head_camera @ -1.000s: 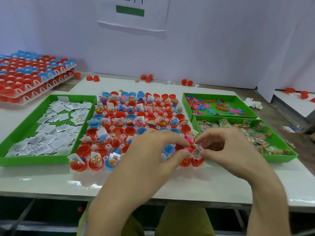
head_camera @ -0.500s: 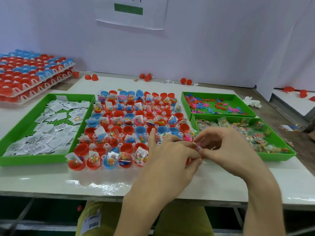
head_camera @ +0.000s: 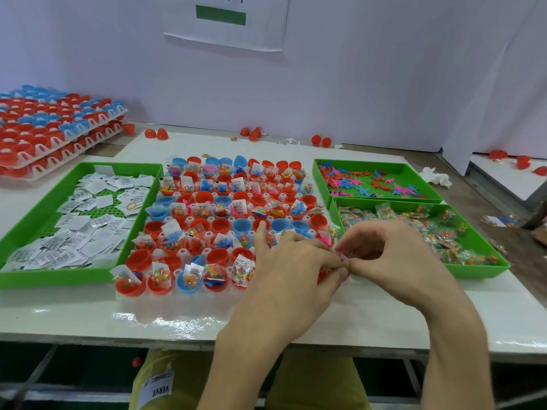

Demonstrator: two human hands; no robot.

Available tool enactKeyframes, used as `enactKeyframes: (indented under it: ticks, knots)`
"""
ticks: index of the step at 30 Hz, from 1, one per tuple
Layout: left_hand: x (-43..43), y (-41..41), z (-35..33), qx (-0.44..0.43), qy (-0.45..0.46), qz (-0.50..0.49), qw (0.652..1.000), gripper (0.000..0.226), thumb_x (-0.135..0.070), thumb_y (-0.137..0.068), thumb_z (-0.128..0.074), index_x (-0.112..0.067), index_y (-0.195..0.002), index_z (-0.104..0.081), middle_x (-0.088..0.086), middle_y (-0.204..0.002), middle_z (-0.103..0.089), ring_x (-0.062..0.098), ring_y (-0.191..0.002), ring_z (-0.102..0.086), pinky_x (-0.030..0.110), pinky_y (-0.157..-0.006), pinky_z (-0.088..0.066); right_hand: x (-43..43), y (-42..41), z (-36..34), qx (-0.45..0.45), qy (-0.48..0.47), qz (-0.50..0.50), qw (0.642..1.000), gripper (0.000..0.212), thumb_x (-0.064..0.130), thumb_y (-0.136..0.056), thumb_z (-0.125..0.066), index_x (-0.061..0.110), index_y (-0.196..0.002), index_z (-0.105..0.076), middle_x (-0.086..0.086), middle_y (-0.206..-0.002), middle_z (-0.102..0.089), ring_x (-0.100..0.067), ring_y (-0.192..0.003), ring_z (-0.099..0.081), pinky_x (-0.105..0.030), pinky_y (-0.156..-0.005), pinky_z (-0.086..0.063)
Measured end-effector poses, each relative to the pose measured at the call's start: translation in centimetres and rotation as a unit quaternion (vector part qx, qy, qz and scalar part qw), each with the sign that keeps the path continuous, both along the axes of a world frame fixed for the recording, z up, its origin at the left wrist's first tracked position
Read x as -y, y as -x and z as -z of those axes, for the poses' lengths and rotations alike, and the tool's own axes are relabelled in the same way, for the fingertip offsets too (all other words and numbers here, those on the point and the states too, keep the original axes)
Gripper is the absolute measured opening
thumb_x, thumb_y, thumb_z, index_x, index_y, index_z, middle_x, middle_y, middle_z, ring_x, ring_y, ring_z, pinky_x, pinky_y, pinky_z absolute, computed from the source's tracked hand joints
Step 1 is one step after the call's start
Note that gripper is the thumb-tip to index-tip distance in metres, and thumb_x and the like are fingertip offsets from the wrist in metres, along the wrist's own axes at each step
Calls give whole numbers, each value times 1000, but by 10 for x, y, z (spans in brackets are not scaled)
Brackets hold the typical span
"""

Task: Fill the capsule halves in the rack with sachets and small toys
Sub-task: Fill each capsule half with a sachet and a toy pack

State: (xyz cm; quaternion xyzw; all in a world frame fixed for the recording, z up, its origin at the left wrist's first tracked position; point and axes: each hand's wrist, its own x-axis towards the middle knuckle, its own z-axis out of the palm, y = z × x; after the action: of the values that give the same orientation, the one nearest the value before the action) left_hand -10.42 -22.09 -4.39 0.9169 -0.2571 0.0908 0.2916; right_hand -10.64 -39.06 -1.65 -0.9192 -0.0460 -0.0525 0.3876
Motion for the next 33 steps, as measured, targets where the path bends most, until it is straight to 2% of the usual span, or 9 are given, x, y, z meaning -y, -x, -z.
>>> enactKeyframes:
  ticks: [4,7,13,19,22,29,31,33]
  knots:
    - [0,-3,2,-3,-2,2,1000,25,-49,-97,-48,-42,-106,-71,-25,-115,-63,6,-121,-42,50,-113,15,-1,0,-1,6,16,-1,1000,32,-1,-71,-79,31,-74,-74,8,-72,-74,-9,-66,-71,-40,-68,-60]
    - [0,-4,3,-12,-1,3,1000,24,-49,-98,-49,-42,-106,-70,-24,-116,-63,7,-122,-42,50,-113,16,-1,0,-1,2,20,-12,1000,30,1,-71,-80,30,-75,-75,8,-72,-74,-8,-67,-71,-35,-66,-59]
    - [0,-4,4,-20,2,9,1000,22,-47,-98,-51,-43,-107,-70,-23,-116,-63,7,-122,-42,54,-114,16,-1,-2,1,-3,-10,-37,999,30,-9,-72,-76,21,-74,-77,2,-69,-74,-10,-63,-71,-19,-59,-54]
    - [0,-5,4,-22,0,8,1000,22,-47,-98,-50,-42,-105,-71,-24,-116,-63,7,-122,-41,54,-113,16,0,-4,2,-20,-22,-44,999,26,-10,-72,-77,16,-74,-78,-3,-70,-74,-12,-65,-70,-19,-58,-53]
    - [1,-5,4,-20,-5,8,1000,23,-48,-98,-50,-42,-105,-71,-24,-117,-62,7,-122,-41,54,-114,17,-1,-4,2,-24,-10,-45,999,25,-8,-72,-78,17,-74,-78,-3,-71,-74,-15,-67,-68,-26,-61,-56]
    - [1,-4,3,-18,-17,7,1000,24,-49,-98,-48,-43,-106,-70,-24,-118,-62,8,-124,-40,53,-112,19,1,-6,2,-48,-11,-44,998,29,-3,-68,-82,25,-70,-77,5,-71,-73,-15,-61,-57,-30,-61,-51]
    - [1,-4,3,-18,-17,7,1000,24,-49,-98,-48,-43,-105,-70,-24,-117,-62,7,-124,-40,52,-111,20,2,-7,2,-50,0,-51,997,29,-1,-69,-81,27,-73,-77,6,-73,-73,-21,-66,-60,-31,-64,-52]
    - [1,-4,3,-16,-18,8,1000,24,-49,-98,-48,-43,-105,-70,-24,-116,-61,7,-123,-39,50,-111,20,2,-6,3,-40,24,-59,997,28,3,-70,-82,29,-76,-76,7,-76,-73,-18,-72,-62,-32,-67,-54]
